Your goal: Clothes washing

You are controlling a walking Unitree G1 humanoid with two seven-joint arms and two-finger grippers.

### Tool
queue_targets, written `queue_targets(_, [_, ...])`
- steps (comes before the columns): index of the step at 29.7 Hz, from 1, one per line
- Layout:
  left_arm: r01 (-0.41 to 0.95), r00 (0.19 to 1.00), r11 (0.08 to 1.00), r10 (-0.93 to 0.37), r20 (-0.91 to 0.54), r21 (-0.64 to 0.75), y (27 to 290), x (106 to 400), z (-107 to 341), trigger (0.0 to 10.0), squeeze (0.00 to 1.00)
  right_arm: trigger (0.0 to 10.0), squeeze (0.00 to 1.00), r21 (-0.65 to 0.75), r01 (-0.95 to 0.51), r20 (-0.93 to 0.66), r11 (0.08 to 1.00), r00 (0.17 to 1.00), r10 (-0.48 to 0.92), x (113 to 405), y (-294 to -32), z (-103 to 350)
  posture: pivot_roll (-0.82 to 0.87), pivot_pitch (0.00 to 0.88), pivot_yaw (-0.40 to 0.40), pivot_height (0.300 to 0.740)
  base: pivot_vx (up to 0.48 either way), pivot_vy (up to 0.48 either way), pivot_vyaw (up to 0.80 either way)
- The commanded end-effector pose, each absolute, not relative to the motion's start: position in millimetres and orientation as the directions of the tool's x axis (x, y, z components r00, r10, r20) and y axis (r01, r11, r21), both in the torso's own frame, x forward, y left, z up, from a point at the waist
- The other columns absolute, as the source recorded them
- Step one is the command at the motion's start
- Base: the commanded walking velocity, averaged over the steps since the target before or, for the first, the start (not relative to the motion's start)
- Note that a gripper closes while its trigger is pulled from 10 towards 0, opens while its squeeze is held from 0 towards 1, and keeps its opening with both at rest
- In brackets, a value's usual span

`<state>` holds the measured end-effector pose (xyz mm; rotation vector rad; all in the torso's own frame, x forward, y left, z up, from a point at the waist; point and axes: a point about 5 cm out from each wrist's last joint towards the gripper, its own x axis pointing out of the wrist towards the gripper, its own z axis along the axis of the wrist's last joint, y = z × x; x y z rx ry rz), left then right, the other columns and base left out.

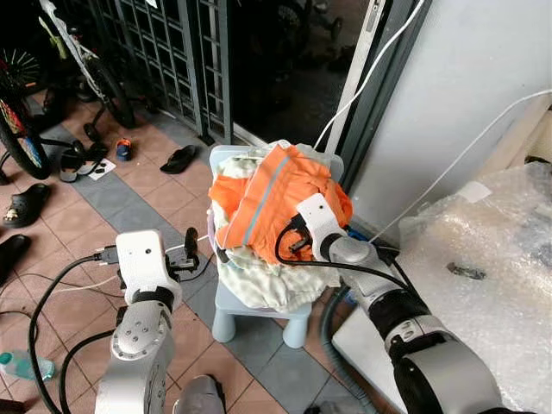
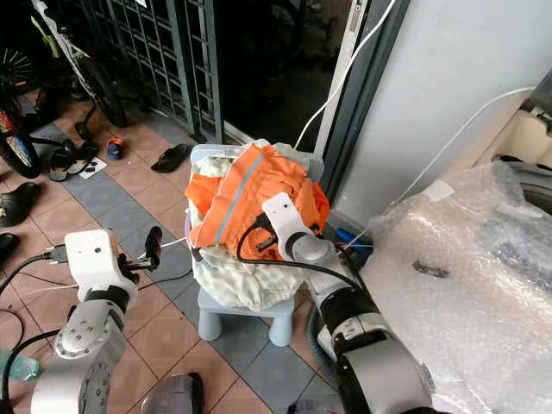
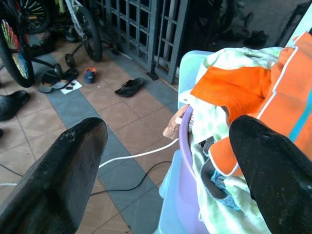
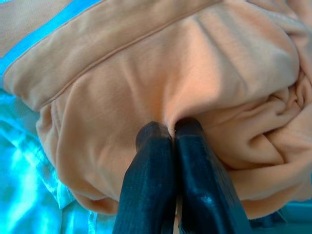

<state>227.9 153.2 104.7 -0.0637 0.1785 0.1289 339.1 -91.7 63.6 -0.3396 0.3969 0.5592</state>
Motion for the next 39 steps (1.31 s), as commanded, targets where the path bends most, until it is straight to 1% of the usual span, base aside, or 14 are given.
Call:
queue_targets(1, [-0.141, 0.975, 0.989, 0.130, -0.180, -0.052, 151.7, 229.9, 103.1, 10.0, 0.00, 0.0, 0.00, -0.221, -0.600, -0.427, 0.769, 0.768, 0.477, 339.5, -91.9, 68.8, 0.06, 0.004, -0.078, 0.740, 0.000, 0.000, 0.00])
queue_targets(3, [-0.143, 0.975, 0.988, 0.131, -0.179, -0.052, 151.6, 231.0, 102.2, 10.0, 0.00, 0.0, 0.00, -0.236, -0.614, -0.408, 0.753, 0.766, 0.497, 340.5, -91.5, 73.2, 0.06, 0.004, -0.078, 0.740, 0.000, 0.000, 0.00])
queue_targets(7, [-0.130, 0.980, 0.991, 0.124, -0.155, -0.030, 151.8, 241.4, 101.9, 10.0, 0.00, 0.0, 0.00, -0.277, -0.651, -0.269, 0.707, 0.759, 0.593, 349.3, -87.8, 106.6, 0.02, 0.000, -0.041, 0.740, 0.000, 0.000, 0.00])
queue_targets(11, [-0.125, 0.981, 0.992, 0.120, -0.154, -0.025, 156.4, 244.8, 100.6, 10.0, 0.00, 0.0, 0.00, -0.247, -0.615, -0.103, 0.749, 0.785, 0.611, 351.9, -92.9, 140.3, 0.00, 0.000, -0.020, 0.740, 0.000, 0.000, 0.00])
queue_targets(14, [-0.122, 0.982, 0.992, 0.117, -0.152, -0.025, 157.2, 244.8, 100.4, 10.0, 0.00, 0.0, 0.00, -0.230, -0.594, -0.056, 0.771, 0.799, 0.599, 351.1, -95.2, 147.6, 0.00, 0.000, -0.016, 0.740, 0.000, 0.000, 0.00])
queue_targets(17, [-0.128, 0.984, 0.992, 0.127, -0.122, -0.003, 156.7, 247.8, 105.0, 10.0, 0.00, 0.0, 0.00, -0.144, -0.425, 0.152, 0.893, 0.883, 0.445, 341.0, -110.3, 172.6, 0.00, 0.000, 0.007, 0.740, 0.000, 0.000, 0.00])
queue_targets(18, [-0.128, 0.984, 0.992, 0.127, -0.122, -0.003, 156.7, 247.8, 105.0, 10.0, 0.00, 0.0, 0.00, -0.144, -0.425, 0.152, 0.893, 0.883, 0.445, 341.0, -110.3, 172.6, 0.00, 0.000, 0.007, 0.740, 0.000, 0.000, 0.00])
queue_targets(19, [-0.131, 0.985, 0.991, 0.130, -0.116, -0.001, 156.3, 249.6, 106.7, 10.0, 0.00, 0.0, 0.00, -0.120, -0.360, 0.210, 0.925, 0.902, 0.378, 335.4, -115.1, 178.5, 0.00, 0.000, 0.019, 0.740, 0.000, 0.000, 0.00])
queue_targets(20, [-0.131, 0.985, 0.991, 0.130, -0.116, -0.001, 156.3, 249.6, 106.7, 10.0, 0.00, 0.0, 0.00, -0.120, -0.360, 0.210, 0.925, 0.902, 0.378, 335.4, -115.1, 178.5, 0.00, 0.000, 0.019, 0.740, 0.000, 0.000, 0.00])
queue_targets(22, [-0.126, 0.986, 0.992, 0.125, -0.107, -0.003, 155.0, 253.9, 108.7, 10.0, 0.00, 0.0, 0.00, -0.092, -0.267, 0.273, 0.959, 0.920, 0.282, 322.8, -120.4, 181.5, -0.01, 0.000, 0.042, 0.740, 0.000, 0.000, 0.00])
queue_targets(23, [-0.126, 0.986, 0.992, 0.125, -0.107, -0.003, 155.0, 253.9, 108.7, 10.0, 0.00, 0.0, 0.00, -0.092, -0.267, 0.273, 0.959, 0.920, 0.282, 322.8, -120.4, 181.5, -0.01, 0.000, 0.042, 0.740, 0.000, 0.000, 0.00])
queue_targets(24, [-0.118, 0.988, 0.993, 0.118, -0.103, -0.001, 154.0, 255.6, 109.7, 10.0, 0.00, 10.0, 0.00, -0.106, -0.234, 0.282, 0.966, 0.925, 0.255, 318.3, -121.6, 180.5, -0.01, 0.000, 0.045, 0.740, 0.000, 0.000, 0.00])
queue_targets(32, [-0.085, 0.991, 0.996, 0.085, -0.099, 0.002, 150.1, 259.2, 108.3, 10.0, 0.00, 10.0, 0.00, -0.117, -0.226, 0.251, 0.967, 0.936, 0.249, 298.5, -122.5, 170.8, -0.04, 0.000, 0.038, 0.740, 0.000, 0.000, -0.70])
queue_targets(39, [-0.105, 0.990, 0.994, 0.103, -0.096, -0.010, 150.7, 259.6, 108.8, 10.0, 0.00, 10.0, 0.00, -0.128, -0.204, 0.246, 0.971, 0.942, 0.230, 293.4, -122.2, 175.4, -0.03, 0.000, 0.020, 0.740, -0.146, 0.000, -0.78])
